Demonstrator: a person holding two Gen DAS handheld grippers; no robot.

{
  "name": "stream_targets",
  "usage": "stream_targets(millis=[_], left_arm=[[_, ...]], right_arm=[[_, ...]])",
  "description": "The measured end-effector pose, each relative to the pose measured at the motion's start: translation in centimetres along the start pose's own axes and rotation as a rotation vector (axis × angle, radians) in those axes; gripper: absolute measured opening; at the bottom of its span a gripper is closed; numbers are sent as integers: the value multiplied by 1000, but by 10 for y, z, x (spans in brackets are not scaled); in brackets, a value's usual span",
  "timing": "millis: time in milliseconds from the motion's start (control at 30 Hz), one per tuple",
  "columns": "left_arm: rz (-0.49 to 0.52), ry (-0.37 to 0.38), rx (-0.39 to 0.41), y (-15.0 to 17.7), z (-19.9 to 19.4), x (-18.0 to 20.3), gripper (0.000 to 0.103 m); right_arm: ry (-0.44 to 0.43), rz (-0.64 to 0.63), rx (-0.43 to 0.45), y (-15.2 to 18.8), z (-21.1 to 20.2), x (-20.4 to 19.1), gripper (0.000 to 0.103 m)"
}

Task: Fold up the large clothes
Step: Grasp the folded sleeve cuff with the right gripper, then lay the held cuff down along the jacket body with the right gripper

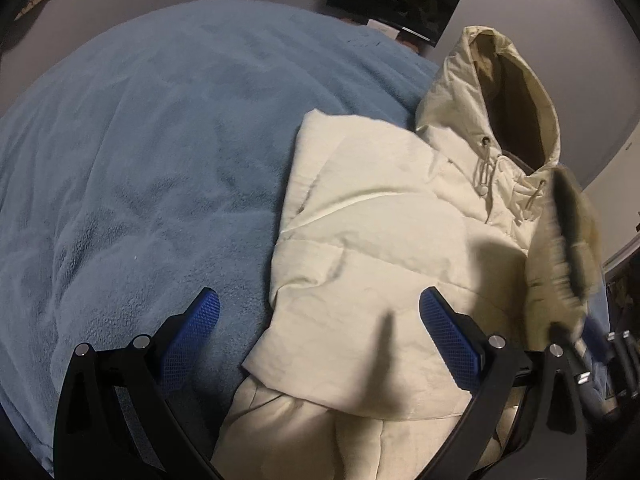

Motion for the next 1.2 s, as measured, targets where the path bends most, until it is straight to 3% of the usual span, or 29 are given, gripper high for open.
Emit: stream_targets(millis=[300, 500, 667, 767, 867, 933, 1033, 1200], left_arm=[[28, -8, 4, 1, -1, 6, 96], [60, -3, -3, 3, 1, 13, 96], [153, 101, 9, 8, -4, 43, 96], [234, 122, 9, 15, -5, 60, 96], [268, 123, -2, 20, -3, 66, 96], [265, 127, -12, 22, 0, 66, 96], [260, 120, -31, 24, 6, 65, 96], [271, 115, -41, 26, 9, 67, 96]], right_arm=[[58, 183, 27, 10, -39, 88, 24], [82, 385, -47, 60, -38, 151, 24], [13, 576, -130, 105, -16, 179, 24], [-21, 669, -182, 127, -3, 187, 24], [-70, 755, -194, 141, 3, 192, 38], [-86, 806, -176, 144, -1, 200, 58], [-158, 941, -94, 146, -10, 219, 59], [-199, 1059, -114, 165, 2, 229, 58]])
Point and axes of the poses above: each gripper's, at about its wrist camera, not at the fingertips, and z roughly the way its jaws point, x to its right, y to its underside, the point moved 9 cm from there along z, roughly the way its jaws point, and after that the axes turned 2 degrees about -y, right-handed, at the moved point
